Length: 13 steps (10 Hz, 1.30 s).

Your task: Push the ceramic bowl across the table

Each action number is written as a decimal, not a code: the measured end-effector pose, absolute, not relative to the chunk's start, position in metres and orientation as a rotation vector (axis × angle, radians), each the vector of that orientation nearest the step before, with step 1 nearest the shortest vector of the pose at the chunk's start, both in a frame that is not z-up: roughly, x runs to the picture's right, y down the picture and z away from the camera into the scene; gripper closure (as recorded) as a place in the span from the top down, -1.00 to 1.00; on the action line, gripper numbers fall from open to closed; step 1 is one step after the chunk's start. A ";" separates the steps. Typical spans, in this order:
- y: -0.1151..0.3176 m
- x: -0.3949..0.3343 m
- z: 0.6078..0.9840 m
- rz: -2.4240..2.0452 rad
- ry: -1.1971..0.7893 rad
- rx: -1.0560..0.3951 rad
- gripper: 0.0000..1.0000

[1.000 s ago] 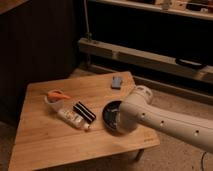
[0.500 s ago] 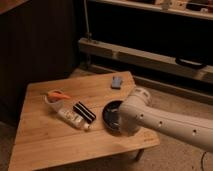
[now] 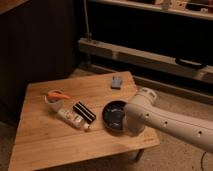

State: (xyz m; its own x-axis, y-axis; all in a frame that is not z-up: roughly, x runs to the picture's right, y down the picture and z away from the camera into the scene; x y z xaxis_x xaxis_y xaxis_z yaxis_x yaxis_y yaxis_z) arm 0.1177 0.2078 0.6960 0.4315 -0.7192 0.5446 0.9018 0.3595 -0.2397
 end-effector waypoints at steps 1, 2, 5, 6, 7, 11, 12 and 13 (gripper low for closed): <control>0.207 0.116 0.697 -1.076 -0.387 -0.548 -0.93; 0.207 0.115 0.705 -1.068 -0.402 -0.544 -0.93; 0.191 0.136 0.756 -1.024 -0.403 -0.535 -1.00; 0.178 0.160 0.770 -0.985 -0.370 -0.542 -1.00; 0.169 0.179 0.773 -0.966 -0.338 -0.541 -1.00; 0.139 0.220 0.744 -0.927 -0.258 -0.536 -1.00; 0.140 0.226 0.742 -0.919 -0.270 -0.532 -1.00; 0.144 0.227 0.746 -0.913 -0.291 -0.522 -1.00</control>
